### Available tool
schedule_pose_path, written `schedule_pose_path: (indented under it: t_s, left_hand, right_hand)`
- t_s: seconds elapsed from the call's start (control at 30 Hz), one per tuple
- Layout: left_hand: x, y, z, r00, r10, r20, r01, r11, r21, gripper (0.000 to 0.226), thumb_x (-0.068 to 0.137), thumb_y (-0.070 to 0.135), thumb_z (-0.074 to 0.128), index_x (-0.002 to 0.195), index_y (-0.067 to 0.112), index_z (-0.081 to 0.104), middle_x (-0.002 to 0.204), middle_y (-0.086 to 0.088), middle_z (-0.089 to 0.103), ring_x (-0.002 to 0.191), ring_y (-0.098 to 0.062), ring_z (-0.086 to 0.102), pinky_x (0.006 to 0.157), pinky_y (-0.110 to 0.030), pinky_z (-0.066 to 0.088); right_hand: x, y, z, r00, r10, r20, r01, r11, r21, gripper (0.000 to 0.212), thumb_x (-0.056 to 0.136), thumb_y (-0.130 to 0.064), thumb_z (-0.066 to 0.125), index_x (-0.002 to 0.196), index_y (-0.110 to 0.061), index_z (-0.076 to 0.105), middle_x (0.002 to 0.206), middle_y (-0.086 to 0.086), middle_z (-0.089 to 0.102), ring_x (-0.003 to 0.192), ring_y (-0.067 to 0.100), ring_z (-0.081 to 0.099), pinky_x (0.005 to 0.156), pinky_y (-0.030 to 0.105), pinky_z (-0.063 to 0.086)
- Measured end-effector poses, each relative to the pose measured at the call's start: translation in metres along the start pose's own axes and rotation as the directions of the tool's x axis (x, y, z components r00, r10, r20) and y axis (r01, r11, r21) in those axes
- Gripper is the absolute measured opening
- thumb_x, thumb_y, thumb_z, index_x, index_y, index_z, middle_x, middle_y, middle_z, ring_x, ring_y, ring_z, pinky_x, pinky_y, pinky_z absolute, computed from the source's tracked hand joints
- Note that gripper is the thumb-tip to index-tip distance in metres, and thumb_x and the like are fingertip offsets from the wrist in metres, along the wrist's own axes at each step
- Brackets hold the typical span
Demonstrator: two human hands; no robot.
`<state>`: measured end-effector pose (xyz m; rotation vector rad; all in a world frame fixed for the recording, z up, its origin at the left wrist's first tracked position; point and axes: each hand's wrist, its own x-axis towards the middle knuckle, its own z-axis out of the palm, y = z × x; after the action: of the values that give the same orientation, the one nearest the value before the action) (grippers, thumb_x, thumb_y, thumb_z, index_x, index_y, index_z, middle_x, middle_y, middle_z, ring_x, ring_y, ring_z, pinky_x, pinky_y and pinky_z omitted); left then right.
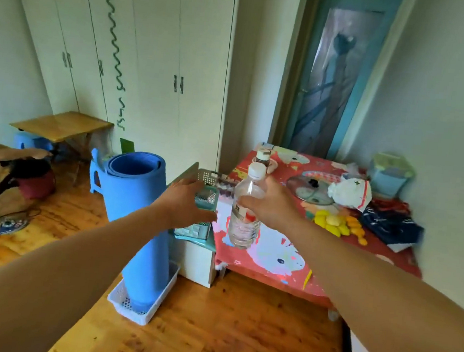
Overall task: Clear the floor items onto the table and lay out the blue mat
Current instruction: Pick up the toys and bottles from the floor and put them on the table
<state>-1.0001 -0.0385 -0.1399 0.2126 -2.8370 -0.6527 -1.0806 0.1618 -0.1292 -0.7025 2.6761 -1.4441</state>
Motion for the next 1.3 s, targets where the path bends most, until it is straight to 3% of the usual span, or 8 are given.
schedule_pose_path:
  t_s: [0.27, 0.53, 0.63, 0.8, 0.93, 1.03, 1.2, 1.3]
  left_hand:
    - [0.045, 0.092, -0.012, 0.994, 0.108, -0.017, -0.108, 0.993, -0.049, 0.084, 0.060, 0.059, 0.073, 0.130, 0.021, 0.048, 0.140, -0.004, 0.045, 0.127, -0.023, 0.042, 0.106, -0.036, 0.034]
    - [0.102, 0.144, 0.010, 0.965, 0.258, 0.041, -0.245, 0.948, -0.204, 0.065, 0.064, 0.054, 0.074, 0.121, 0.036, 0.050, 0.120, 0.010, 0.056, 0.101, -0.014, 0.057, 0.087, -0.032, 0.052]
    - [0.136, 0.157, 0.021, 0.950, 0.292, 0.109, -0.268, 0.945, -0.189, 0.074, 0.064, 0.059, 0.070, 0.129, 0.031, 0.047, 0.133, 0.006, 0.051, 0.113, -0.020, 0.056, 0.092, -0.039, 0.052]
    - [0.190, 0.173, 0.036, 0.933, 0.341, 0.116, -0.332, 0.939, -0.089, 0.083, 0.069, 0.061, 0.065, 0.138, 0.024, 0.039, 0.151, -0.001, 0.030, 0.135, -0.025, 0.033, 0.110, -0.045, 0.034]
    - [0.221, 0.179, 0.054, 0.930, 0.340, 0.137, -0.337, 0.940, -0.049, 0.088, 0.070, 0.063, 0.062, 0.141, 0.022, 0.032, 0.153, -0.002, 0.026, 0.139, -0.026, 0.025, 0.111, -0.046, 0.027]
    - [0.243, 0.183, 0.075, 0.928, 0.332, 0.171, -0.332, 0.943, -0.029, 0.087, 0.072, 0.061, 0.062, 0.143, 0.023, 0.028, 0.153, -0.002, 0.026, 0.137, -0.026, 0.027, 0.110, -0.045, 0.029]
    - [0.298, 0.192, 0.116, 0.930, 0.312, 0.195, -0.314, 0.949, -0.019, 0.080, 0.072, 0.062, 0.061, 0.140, 0.031, 0.031, 0.151, 0.001, 0.028, 0.135, -0.025, 0.030, 0.109, -0.047, 0.033]
    - [0.326, 0.196, 0.143, 0.956, 0.226, 0.185, -0.217, 0.974, -0.065, 0.086, 0.067, 0.061, 0.068, 0.139, 0.030, 0.032, 0.147, 0.002, 0.034, 0.128, -0.022, 0.038, 0.104, -0.045, 0.041]
  right_hand:
    - [0.007, 0.000, -0.103, 0.986, -0.018, -0.164, 0.006, 0.997, -0.078, 0.055, 0.073, -0.038, 0.070, 0.121, -0.027, 0.046, 0.108, -0.010, 0.051, 0.098, 0.016, 0.051, 0.076, 0.032, 0.038]
    - [0.023, 0.026, -0.161, 0.956, 0.047, -0.288, -0.095, 0.983, -0.155, 0.054, 0.075, -0.036, 0.069, 0.124, -0.024, 0.047, 0.123, -0.002, 0.055, 0.104, 0.018, 0.051, 0.080, 0.033, 0.038]
    - [0.038, 0.038, -0.179, 0.943, 0.080, -0.324, -0.143, 0.974, -0.175, 0.058, 0.074, -0.037, 0.068, 0.126, -0.024, 0.047, 0.128, 0.000, 0.055, 0.110, 0.021, 0.052, 0.086, 0.036, 0.043]
    - [0.066, 0.053, -0.206, 0.903, 0.123, -0.412, -0.210, 0.962, -0.174, 0.061, 0.072, -0.038, 0.071, 0.127, -0.024, 0.047, 0.124, 0.000, 0.055, 0.110, 0.022, 0.054, 0.092, 0.040, 0.046]
    - [0.084, 0.071, -0.220, 0.889, 0.140, -0.437, -0.224, 0.964, -0.146, 0.064, 0.071, -0.039, 0.071, 0.128, -0.027, 0.045, 0.125, -0.001, 0.055, 0.108, 0.019, 0.053, 0.091, 0.039, 0.046]
    - [0.102, 0.091, -0.230, 0.887, 0.158, -0.433, -0.245, 0.957, -0.153, 0.064, 0.071, -0.038, 0.071, 0.128, -0.027, 0.045, 0.126, -0.001, 0.053, 0.112, 0.021, 0.052, 0.095, 0.044, 0.046]
    - [0.149, 0.141, -0.243, 0.903, 0.180, -0.390, -0.239, 0.965, -0.107, 0.062, 0.075, -0.035, 0.071, 0.130, -0.026, 0.044, 0.127, -0.001, 0.053, 0.104, 0.016, 0.049, 0.084, 0.032, 0.041]
    - [0.181, 0.171, -0.244, 0.917, 0.161, -0.366, -0.201, 0.977, -0.075, 0.061, 0.076, -0.033, 0.071, 0.131, -0.026, 0.043, 0.129, 0.000, 0.052, 0.107, 0.017, 0.048, 0.084, 0.031, 0.038]
